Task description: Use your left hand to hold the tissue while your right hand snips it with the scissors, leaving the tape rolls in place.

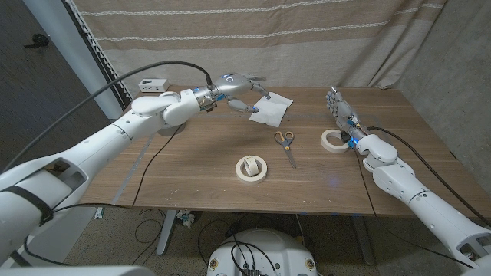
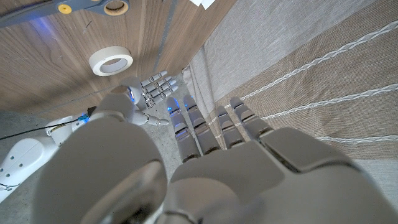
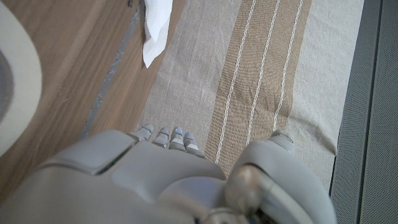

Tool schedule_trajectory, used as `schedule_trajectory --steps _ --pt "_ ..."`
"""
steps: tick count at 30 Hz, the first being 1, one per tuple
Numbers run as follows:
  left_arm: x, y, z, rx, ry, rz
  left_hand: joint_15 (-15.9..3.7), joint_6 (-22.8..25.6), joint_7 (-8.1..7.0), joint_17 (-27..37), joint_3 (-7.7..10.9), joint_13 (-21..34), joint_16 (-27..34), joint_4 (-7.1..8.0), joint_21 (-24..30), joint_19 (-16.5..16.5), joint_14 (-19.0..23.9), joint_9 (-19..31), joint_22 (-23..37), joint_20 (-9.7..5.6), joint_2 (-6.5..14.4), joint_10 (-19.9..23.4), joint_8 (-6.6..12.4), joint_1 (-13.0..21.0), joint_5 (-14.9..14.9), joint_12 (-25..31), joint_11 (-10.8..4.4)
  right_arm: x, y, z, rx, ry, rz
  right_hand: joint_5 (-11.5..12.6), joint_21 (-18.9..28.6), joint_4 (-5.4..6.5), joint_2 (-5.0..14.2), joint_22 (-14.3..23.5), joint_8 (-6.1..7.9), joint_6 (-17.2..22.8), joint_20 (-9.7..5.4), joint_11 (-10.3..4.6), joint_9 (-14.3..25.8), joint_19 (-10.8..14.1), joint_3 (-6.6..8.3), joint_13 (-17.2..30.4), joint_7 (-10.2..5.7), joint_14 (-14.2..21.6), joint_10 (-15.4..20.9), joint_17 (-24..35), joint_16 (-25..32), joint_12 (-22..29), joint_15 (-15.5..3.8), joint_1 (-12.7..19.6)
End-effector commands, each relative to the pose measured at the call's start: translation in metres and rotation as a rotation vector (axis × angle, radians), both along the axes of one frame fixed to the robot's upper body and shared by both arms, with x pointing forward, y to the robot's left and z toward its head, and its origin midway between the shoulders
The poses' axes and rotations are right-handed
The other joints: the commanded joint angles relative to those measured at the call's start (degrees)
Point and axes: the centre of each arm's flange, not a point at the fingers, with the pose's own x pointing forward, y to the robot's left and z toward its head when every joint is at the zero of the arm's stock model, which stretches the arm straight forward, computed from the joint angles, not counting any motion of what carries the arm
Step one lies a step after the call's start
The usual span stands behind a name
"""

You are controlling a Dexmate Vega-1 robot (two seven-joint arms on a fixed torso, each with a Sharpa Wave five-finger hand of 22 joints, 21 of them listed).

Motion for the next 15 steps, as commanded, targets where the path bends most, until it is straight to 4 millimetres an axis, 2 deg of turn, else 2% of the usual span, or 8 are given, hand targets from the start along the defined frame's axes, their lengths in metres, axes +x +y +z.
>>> schedule_trajectory --steps 1,9,15 --pt "0.0 -0.015 -0.003 0.094 -0.065 0.008 -10.08 -0.1 -0.04 0.3 0.5 0.2 0.4 0.16 -0.2 -0.2 0.4 0.2 0.1 -6.73 -0.1 0.4 0.01 0.5 -0.2 0.2 -0.04 0.0 -0.005 0.0 -0.017 0.001 -0.031 -0.2 0.3 -0.09 -0.28 0.2 0.27 -0.3 0.37 0.03 0.2 -0.5 -0.33 0.1 0.02 -2.3 -0.4 0.1 0.4 0.4 -0.27 0.4" --pt "0.0 -0.022 -0.002 0.124 -0.089 -0.003 -10.04 2.4 0.04 0.4 0.54 0.4 0.3 0.37 -0.1 -0.2 0.3 0.8 0.1 -6.7 -0.4 1.0 1.02 0.5 -0.8 0.1 -0.04 0.0 -0.007 0.0 -0.015 0.004 -0.027 -0.3 0.4 -0.17 -0.91 0.2 0.28 -0.4 0.59 0.12 0.2 -0.3 -0.66 0.1 0.05 -2.2 -0.4 0.1 0.4 0.5 -0.25 0.3" --pt "0.001 -0.03 -0.004 0.155 -0.103 -0.006 -10.03 1.2 -0.01 0.4 0.49 0.6 0.3 0.41 -0.1 -0.4 0.3 0.7 0.1 -6.53 -0.6 1.1 0.33 0.5 -1.0 -0.1 -0.03 -0.001 -0.009 0.001 -0.014 -0.002 -0.046 -0.4 0.4 -0.21 -1.21 0.2 0.3 -0.3 0.61 0.04 0.2 -0.2 -0.82 0.1 0.06 -2.2 -0.4 0.1 0.4 0.5 -0.26 0.2"
